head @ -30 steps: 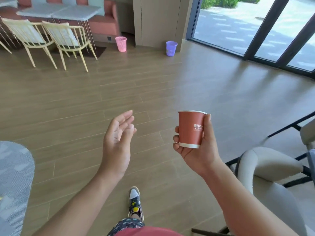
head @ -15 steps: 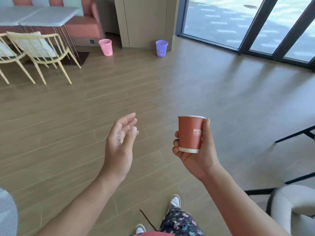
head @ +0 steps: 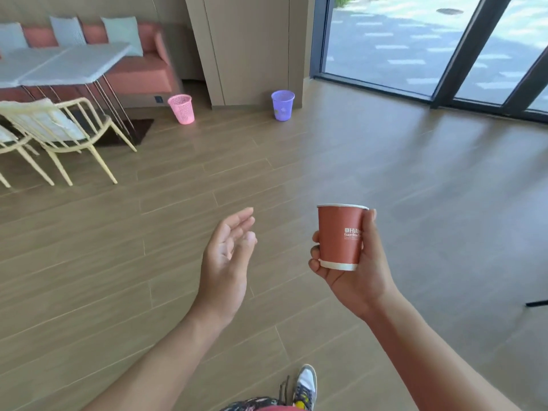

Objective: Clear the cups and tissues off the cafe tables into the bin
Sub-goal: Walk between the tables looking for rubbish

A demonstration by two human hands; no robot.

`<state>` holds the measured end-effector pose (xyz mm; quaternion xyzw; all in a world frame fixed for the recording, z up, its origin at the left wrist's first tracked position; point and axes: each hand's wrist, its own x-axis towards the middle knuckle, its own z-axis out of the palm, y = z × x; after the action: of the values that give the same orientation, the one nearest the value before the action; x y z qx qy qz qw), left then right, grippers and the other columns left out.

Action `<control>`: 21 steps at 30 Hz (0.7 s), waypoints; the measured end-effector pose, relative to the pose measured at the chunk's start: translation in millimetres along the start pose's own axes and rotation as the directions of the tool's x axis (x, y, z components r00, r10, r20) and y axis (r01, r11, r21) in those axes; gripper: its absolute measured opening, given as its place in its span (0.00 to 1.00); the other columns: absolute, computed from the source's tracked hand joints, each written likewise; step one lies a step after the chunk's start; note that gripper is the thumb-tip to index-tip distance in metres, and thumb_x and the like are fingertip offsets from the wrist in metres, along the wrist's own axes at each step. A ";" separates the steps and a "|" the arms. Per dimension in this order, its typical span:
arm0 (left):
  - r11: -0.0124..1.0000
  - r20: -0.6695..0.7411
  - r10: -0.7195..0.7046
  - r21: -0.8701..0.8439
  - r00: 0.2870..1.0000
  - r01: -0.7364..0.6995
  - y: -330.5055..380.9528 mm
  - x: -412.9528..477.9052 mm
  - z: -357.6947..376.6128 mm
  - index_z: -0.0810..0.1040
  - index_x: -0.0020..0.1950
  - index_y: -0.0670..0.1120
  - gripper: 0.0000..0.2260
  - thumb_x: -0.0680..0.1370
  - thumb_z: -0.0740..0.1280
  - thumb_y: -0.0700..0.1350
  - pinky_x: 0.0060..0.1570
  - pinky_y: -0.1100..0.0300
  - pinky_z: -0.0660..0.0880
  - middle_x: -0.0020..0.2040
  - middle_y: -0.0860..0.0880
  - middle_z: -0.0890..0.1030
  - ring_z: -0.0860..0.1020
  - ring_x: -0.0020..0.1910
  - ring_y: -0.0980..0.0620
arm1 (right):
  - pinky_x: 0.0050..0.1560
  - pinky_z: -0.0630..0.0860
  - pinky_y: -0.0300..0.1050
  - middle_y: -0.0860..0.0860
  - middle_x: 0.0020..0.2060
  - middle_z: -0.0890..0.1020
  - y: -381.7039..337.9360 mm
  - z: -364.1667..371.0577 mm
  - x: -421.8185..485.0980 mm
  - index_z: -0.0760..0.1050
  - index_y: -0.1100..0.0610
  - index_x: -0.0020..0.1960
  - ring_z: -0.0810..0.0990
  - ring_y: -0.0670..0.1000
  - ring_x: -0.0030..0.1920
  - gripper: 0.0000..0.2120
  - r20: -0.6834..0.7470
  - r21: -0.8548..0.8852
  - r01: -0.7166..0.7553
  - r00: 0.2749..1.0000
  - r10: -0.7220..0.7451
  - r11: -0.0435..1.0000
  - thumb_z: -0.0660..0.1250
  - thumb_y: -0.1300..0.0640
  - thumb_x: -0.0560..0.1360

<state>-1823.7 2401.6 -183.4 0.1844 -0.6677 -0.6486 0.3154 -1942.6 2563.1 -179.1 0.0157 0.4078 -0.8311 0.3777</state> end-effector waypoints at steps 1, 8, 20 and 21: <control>1.000 -0.004 -0.006 -0.006 1.000 0.006 -2.0 17.5 9.5 0.78 0.65 0.50 0.19 0.76 0.66 0.54 0.70 0.40 0.73 0.66 0.58 0.80 0.77 0.69 0.55 | 0.41 0.78 0.48 0.59 0.43 0.81 -10.9 -0.1 16.2 0.81 0.59 0.59 0.78 0.55 0.37 0.34 0.000 -0.012 -0.004 1.000 0.004 1.000 0.59 0.29 0.76; 0.999 -0.026 -0.023 -0.032 0.999 0.022 -25.7 124.8 51.8 0.78 0.65 0.50 0.18 0.76 0.66 0.53 0.69 0.44 0.74 0.66 0.59 0.80 0.77 0.69 0.56 | 0.42 0.78 0.48 0.60 0.43 0.81 -59.3 -7.7 121.4 0.84 0.58 0.56 0.78 0.56 0.38 0.34 -0.021 0.021 -0.043 0.999 0.044 0.999 0.60 0.29 0.76; 0.995 -0.025 -0.042 -0.097 0.999 0.039 -95.1 394.4 70.9 0.78 0.64 0.50 0.16 0.77 0.66 0.50 0.69 0.44 0.74 0.65 0.59 0.81 0.77 0.68 0.56 | 0.45 0.82 0.52 0.63 0.50 0.83 -127.2 41.4 381.0 0.84 0.60 0.59 0.82 0.59 0.40 0.36 -0.038 0.031 -0.035 0.999 0.036 0.999 0.62 0.29 0.74; 0.995 -0.023 -0.043 -0.096 0.999 0.040 -97.8 421.3 69.4 0.78 0.64 0.50 0.15 0.78 0.65 0.48 0.70 0.43 0.74 0.65 0.59 0.81 0.77 0.68 0.56 | 0.45 0.83 0.52 0.63 0.52 0.84 -134.9 51.8 405.2 0.85 0.59 0.59 0.83 0.60 0.41 0.36 -0.029 0.024 -0.027 0.999 0.028 0.999 0.64 0.28 0.72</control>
<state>-2194.4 2168.6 -200.1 0.1911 -0.6280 -0.6837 0.3187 -2303.8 2329.7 -190.1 0.0380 0.4030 -0.8303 0.3830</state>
